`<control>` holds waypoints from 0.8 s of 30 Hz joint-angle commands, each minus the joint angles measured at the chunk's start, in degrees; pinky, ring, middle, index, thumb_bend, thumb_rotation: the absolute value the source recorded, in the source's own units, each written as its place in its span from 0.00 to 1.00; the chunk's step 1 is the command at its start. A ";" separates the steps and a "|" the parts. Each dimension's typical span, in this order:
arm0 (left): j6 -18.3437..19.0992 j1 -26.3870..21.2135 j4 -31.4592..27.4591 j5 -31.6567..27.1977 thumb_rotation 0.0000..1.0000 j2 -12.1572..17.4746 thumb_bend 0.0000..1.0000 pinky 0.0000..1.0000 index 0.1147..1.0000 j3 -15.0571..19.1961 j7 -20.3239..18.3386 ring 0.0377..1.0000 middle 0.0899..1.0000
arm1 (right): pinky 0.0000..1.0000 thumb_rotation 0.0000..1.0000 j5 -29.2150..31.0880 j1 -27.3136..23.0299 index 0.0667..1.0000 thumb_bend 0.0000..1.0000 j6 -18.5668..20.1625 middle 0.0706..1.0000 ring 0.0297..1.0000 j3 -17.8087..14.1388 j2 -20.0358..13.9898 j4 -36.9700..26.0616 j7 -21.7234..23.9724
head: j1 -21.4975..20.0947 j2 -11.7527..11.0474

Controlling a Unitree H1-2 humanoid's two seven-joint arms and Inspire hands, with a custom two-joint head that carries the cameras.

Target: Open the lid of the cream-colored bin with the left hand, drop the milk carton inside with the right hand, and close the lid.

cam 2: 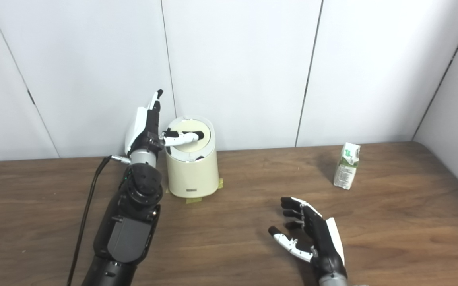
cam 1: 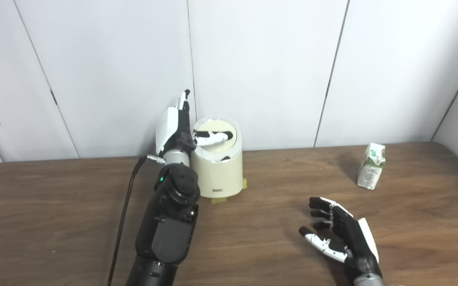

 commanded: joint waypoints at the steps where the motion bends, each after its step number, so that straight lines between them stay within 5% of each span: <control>1: -0.34 -3.57 -0.26 2.35 0.11 0.85 0.97 1.00 1.00 -0.94 2.16 1.00 1.00 | 0.65 0.07 -0.32 0.01 0.70 0.29 0.63 0.73 0.72 0.71 0.21 0.24 0.68 | -0.05 0.05; 8: -0.35 -3.97 3.22 7.34 0.07 2.34 0.94 1.00 1.00 -3.27 5.28 1.00 1.00 | 0.64 0.08 -0.28 0.03 0.70 0.30 1.42 0.73 0.72 0.76 0.24 -0.17 0.88 | -0.12 0.18; 18: -0.96 -4.17 6.13 6.99 0.04 3.66 0.80 1.00 1.00 -4.27 9.29 1.00 1.00 | 0.63 0.10 -0.57 0.13 0.70 0.30 2.18 0.72 0.71 0.86 0.22 -0.61 0.88 | -0.14 0.27; 24: -1.21 -4.02 6.07 6.15 0.08 4.59 0.84 1.00 1.00 -4.93 9.08 1.00 1.00 | 0.64 0.09 -0.15 0.31 0.71 0.29 2.43 0.73 0.72 0.97 0.32 -0.94 0.98 | -0.26 0.51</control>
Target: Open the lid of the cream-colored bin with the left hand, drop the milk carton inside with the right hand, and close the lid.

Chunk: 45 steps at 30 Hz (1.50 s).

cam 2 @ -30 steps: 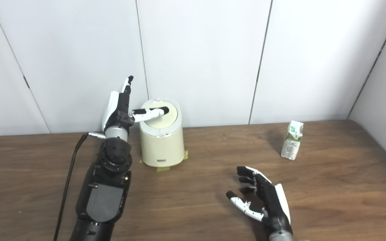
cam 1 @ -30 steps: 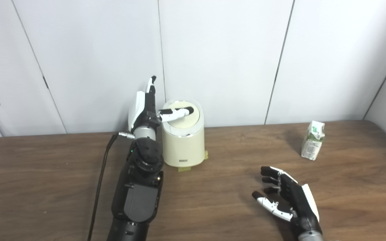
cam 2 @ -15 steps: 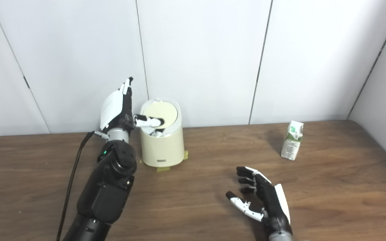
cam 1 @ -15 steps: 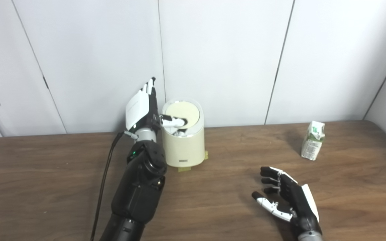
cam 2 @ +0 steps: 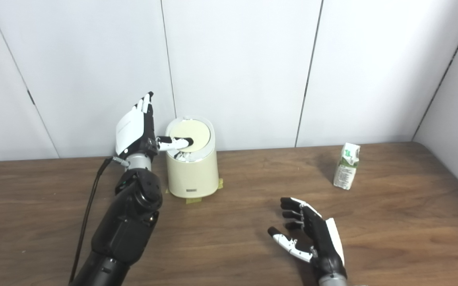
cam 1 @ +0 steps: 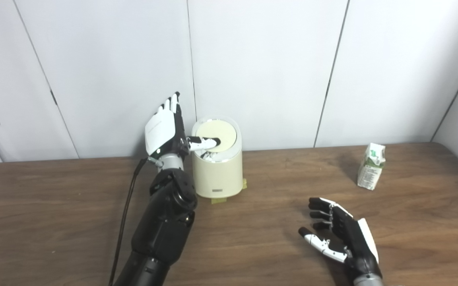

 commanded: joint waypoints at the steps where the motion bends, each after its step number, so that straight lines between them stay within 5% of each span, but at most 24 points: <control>1: -0.39 -3.39 -0.59 0.79 0.09 0.93 0.86 1.00 1.00 -0.48 1.58 1.00 1.00 | 0.64 0.09 -0.27 0.12 0.71 0.29 1.34 0.73 0.72 0.85 0.26 -0.20 1.02 | -0.02 0.11; 5: -0.26 -3.63 -0.16 2.15 0.11 2.18 0.93 1.00 1.00 -2.19 1.65 1.00 1.00 | 0.64 0.12 -0.61 0.08 0.71 0.29 2.18 0.74 0.72 0.98 0.44 -0.49 0.93 | -0.05 0.24; 10: -2.74 -4.56 2.67 10.67 0.14 6.82 1.00 1.00 1.00 -9.92 6.14 1.00 1.00 | 0.61 0.11 -0.51 -0.03 0.71 0.30 2.36 0.71 0.69 1.06 0.46 -0.45 0.98 | 0.00 0.36; 16: -3.01 -4.75 2.53 16.61 0.26 10.26 1.00 1.00 1.00 -15.88 4.61 1.00 1.00 | 0.63 0.06 -1.03 -0.08 0.70 0.30 2.31 0.73 0.71 1.39 0.32 -0.45 0.95 | -0.02 0.48; 26: -3.60 -5.09 3.10 19.24 0.37 11.05 1.00 1.00 1.00 -18.34 3.33 1.00 1.00 | 0.63 0.09 -1.63 0.04 0.70 0.30 3.61 0.72 0.71 1.65 0.38 -1.49 1.12 | -0.46 0.78; 45: -5.34 -6.16 8.68 18.74 0.38 10.17 1.00 1.00 1.00 -19.68 0.92 1.00 1.00 | 0.61 0.06 -1.26 0.31 0.69 0.30 3.09 0.71 0.70 2.07 0.36 -1.99 1.00 | -1.02 1.26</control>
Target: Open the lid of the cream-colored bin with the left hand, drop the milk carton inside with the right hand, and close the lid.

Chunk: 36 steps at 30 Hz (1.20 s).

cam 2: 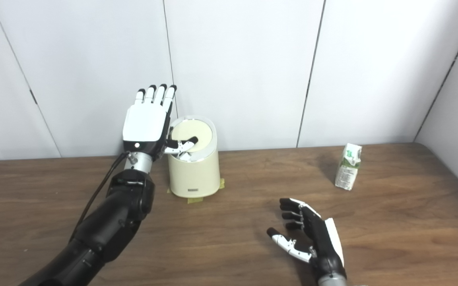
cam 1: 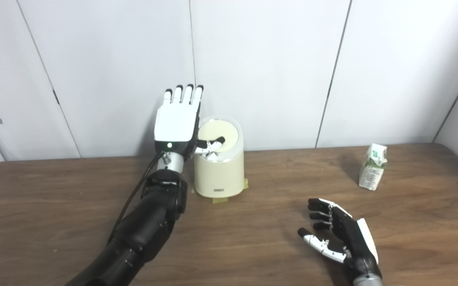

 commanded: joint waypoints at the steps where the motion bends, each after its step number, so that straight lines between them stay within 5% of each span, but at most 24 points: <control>1: -0.29 -2.45 1.27 0.77 0.38 -0.01 1.00 1.00 1.00 -0.49 -0.17 1.00 1.00 | 0.62 0.06 -0.04 0.00 0.70 0.30 0.65 0.71 0.70 1.11 0.36 -0.25 1.35 | -0.05 0.03; 11: 0.85 -2.20 1.17 0.84 0.37 -0.02 1.00 1.00 1.00 0.14 0.82 1.00 1.00 | 0.64 0.10 0.28 -0.05 0.70 0.30 1.50 0.73 0.72 1.07 0.36 -0.55 1.53 | 0.13 -0.11; 16: 2.10 -1.53 1.04 -1.58 0.69 -1.72 0.59 1.00 1.00 3.30 3.88 1.00 1.00 | 0.64 0.08 -0.06 -0.31 0.70 0.29 0.76 0.73 0.72 1.21 0.06 0.19 1.34 | 0.21 -0.29; 18: -0.03 -0.61 -1.55 -8.54 0.85 -3.44 0.49 1.00 1.00 8.40 3.36 1.00 1.00 | 0.64 0.07 0.26 -0.44 0.70 0.29 0.38 0.73 0.72 1.12 0.00 0.61 1.32 | 0.28 -0.44; 23: -2.46 1.07 -7.49 -17.96 0.99 -5.35 0.52 1.00 1.00 15.71 2.02 1.00 1.00 | 0.64 0.03 0.20 -0.64 0.70 0.30 -0.01 0.72 0.71 1.07 -0.19 1.22 1.18 | 0.34 -0.58; 36: -3.56 8.21 -25.64 -20.97 1.00 -2.51 0.51 1.00 1.00 19.08 0.14 1.00 1.00 | 0.63 0.11 -0.12 -0.81 0.71 0.29 1.24 0.73 0.71 1.04 -0.36 1.03 1.20 | 0.75 -0.51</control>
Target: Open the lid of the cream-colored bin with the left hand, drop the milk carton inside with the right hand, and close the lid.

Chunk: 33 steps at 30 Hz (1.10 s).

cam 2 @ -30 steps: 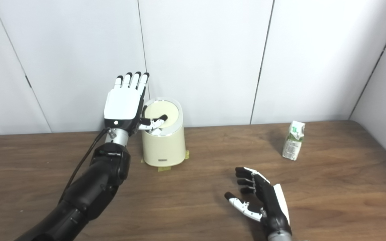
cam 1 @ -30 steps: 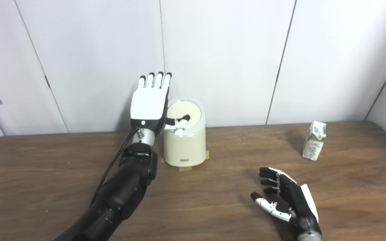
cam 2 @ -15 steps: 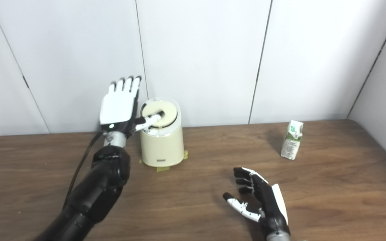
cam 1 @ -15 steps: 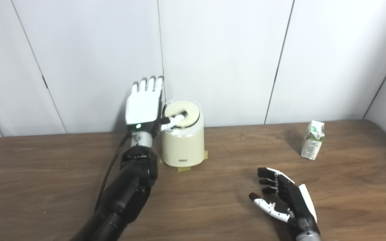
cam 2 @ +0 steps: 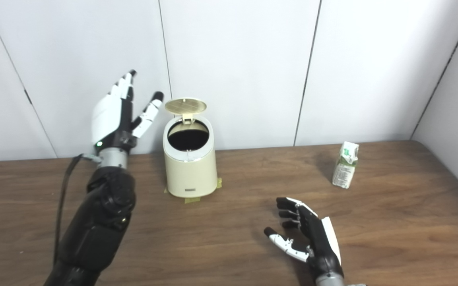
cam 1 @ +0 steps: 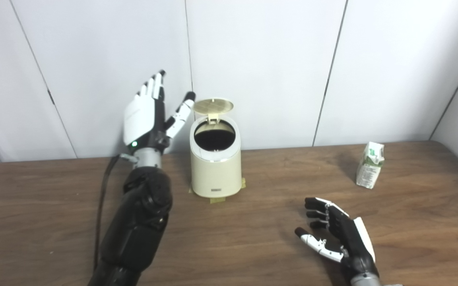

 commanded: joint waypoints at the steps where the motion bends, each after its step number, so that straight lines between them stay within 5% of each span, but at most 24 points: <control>1: -2.16 0.27 -4.20 -0.17 1.00 0.67 0.50 1.00 1.00 0.63 0.24 1.00 1.00 | 0.63 0.10 0.05 -0.53 0.71 0.30 2.32 0.73 0.71 0.32 0.19 0.19 1.21 | 0.27 0.22; 4: -4.94 4.09 -9.05 -4.69 1.00 0.52 0.48 0.99 1.00 2.26 -1.27 1.00 1.00 | 0.61 0.11 -1.75 -0.51 0.71 0.30 1.65 0.72 0.70 0.54 -0.20 -0.41 0.46 | 0.35 0.29; 11: -12.77 13.27 -16.43 -17.59 1.00 -1.05 0.45 0.76 0.88 6.90 -4.06 0.87 0.89 | 0.63 0.15 -1.09 -1.13 0.69 0.33 -1.08 0.70 0.69 -2.01 0.80 -2.80 -1.95 | -0.12 0.29; 19: -23.22 24.85 -18.45 -21.64 1.00 -0.77 0.44 0.79 0.85 9.71 -3.35 0.86 0.86 | 0.59 0.17 4.99 -4.43 0.67 0.65 -15.87 0.63 0.62 -11.69 3.29 6.06 -10.04 | -1.25 0.07; 25: -27.64 30.03 -17.12 -23.27 0.94 -0.15 0.36 0.76 0.84 12.62 -3.32 0.84 0.85 | 0.48 0.25 -0.28 -6.18 0.65 0.73 -14.94 0.61 0.55 -14.28 3.32 4.37 -16.01 | -1.86 0.30; 33: -28.80 33.62 -16.55 -25.06 0.86 1.05 0.32 0.74 0.85 14.36 -4.85 0.84 0.85 | 0.66 0.22 1.14 -9.31 0.82 0.76 -7.51 0.83 0.77 -18.89 3.84 1.29 -19.14 | -2.76 0.33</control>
